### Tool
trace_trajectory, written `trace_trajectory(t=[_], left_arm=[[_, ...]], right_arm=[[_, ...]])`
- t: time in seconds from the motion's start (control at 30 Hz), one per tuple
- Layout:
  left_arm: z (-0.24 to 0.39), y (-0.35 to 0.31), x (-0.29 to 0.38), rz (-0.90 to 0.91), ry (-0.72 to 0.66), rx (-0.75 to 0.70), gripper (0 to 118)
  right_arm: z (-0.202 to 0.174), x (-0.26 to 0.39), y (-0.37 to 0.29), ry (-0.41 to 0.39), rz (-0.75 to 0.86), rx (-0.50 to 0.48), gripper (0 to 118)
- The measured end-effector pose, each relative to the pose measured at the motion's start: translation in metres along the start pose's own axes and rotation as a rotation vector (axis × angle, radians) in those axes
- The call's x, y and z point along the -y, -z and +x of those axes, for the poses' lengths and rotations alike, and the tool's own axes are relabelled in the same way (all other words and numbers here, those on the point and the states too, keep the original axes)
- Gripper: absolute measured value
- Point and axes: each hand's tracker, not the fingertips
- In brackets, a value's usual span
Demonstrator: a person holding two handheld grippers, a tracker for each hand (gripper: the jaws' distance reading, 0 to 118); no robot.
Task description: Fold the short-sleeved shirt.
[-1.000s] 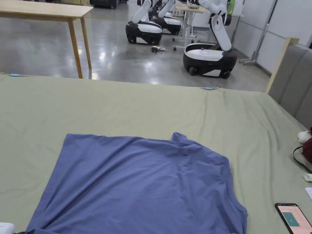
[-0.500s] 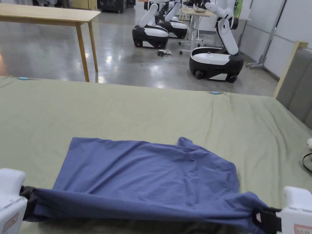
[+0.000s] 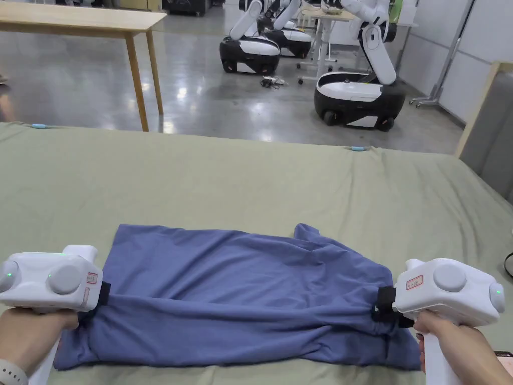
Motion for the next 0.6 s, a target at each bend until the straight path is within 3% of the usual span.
trace_trajectory(t=[0.03, 0.07, 0.1, 0.13, 0.2, 0.3, 0.43, 0.47, 0.5, 0.53, 0.57, 0.6], left_arm=[[-0.001, -0.004, 0.003, 0.023, -0.02, 0.005, 87], [-0.003, -0.008, 0.005, 0.044, -0.034, 0.022, 101], [-0.003, -0.016, 0.01, 0.064, -0.033, 0.051, 101], [-0.002, -0.028, 0.014, 0.115, -0.025, 0.066, 118], [0.004, -0.058, 0.028, 0.223, 0.007, 0.048, 111], [0.014, -0.099, 0.064, 0.417, 0.041, 0.037, 113], [0.031, -0.129, 0.126, 0.501, 0.055, -0.021, 112], [0.033, -0.131, 0.139, 0.494, 0.048, -0.018, 101], [0.033, -0.132, 0.153, 0.486, 0.04, -0.017, 79], [0.032, -0.129, 0.159, 0.45, 0.018, -0.013, 45], [0.032, -0.126, 0.164, 0.411, 0.015, -0.019, 8], [0.031, -0.121, 0.169, 0.364, 0.023, -0.021, 7]], right_arm=[[0.0, 0.002, -0.004, 0.009, 0.033, -0.006, 70], [0.001, 0.004, -0.008, 0.004, 0.05, -0.008, 76], [0.004, 0.009, -0.017, -0.007, 0.075, -0.035, 76], [0.004, 0.014, -0.026, -0.019, 0.11, -0.053, 86], [0.001, 0.033, -0.048, -0.068, 0.2, -0.076, 86], [0.0, 0.079, -0.073, -0.165, 0.365, -0.122, 86], [-0.003, 0.152, -0.079, -0.308, 0.551, -0.023, 86], [-0.005, 0.167, -0.078, -0.333, 0.577, 0.002, 76], [-0.008, 0.183, -0.076, -0.352, 0.596, 0.035, 55], [-0.009, 0.195, -0.073, -0.364, 0.61, 0.053, 25], [-0.01, 0.203, -0.071, -0.366, 0.601, 0.052, 4], [-0.012, 0.21, -0.07, -0.364, 0.596, 0.043, 4]])
